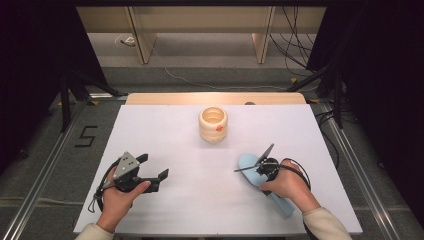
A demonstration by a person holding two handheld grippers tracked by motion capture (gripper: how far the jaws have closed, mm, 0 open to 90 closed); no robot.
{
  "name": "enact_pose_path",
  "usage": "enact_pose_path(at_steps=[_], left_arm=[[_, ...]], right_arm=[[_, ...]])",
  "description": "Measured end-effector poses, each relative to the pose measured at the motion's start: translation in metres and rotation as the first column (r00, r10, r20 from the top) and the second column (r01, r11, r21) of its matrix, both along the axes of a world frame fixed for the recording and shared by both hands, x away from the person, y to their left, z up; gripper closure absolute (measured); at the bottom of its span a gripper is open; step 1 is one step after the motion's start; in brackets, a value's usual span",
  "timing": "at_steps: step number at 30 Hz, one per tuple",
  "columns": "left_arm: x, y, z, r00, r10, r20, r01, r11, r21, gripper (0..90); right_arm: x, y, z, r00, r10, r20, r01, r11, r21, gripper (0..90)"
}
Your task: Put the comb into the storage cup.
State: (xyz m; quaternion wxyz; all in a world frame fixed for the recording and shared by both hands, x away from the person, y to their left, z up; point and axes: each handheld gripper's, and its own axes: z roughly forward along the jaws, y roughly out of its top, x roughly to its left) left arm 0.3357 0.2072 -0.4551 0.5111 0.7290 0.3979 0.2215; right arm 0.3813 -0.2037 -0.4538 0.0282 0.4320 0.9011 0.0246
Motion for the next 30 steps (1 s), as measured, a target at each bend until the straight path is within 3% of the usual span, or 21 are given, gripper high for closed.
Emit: enact_pose_path(at_steps=[30], left_arm=[[0.0, 0.0006, -0.0004, 1.0, 0.001, -0.002, -0.001, 1.0, 0.002, 8.5]], right_arm=[[-0.0014, -0.0058, 0.0014, 1.0, -0.006, 0.0, 0.006, 0.999, 0.043, 70.3]])
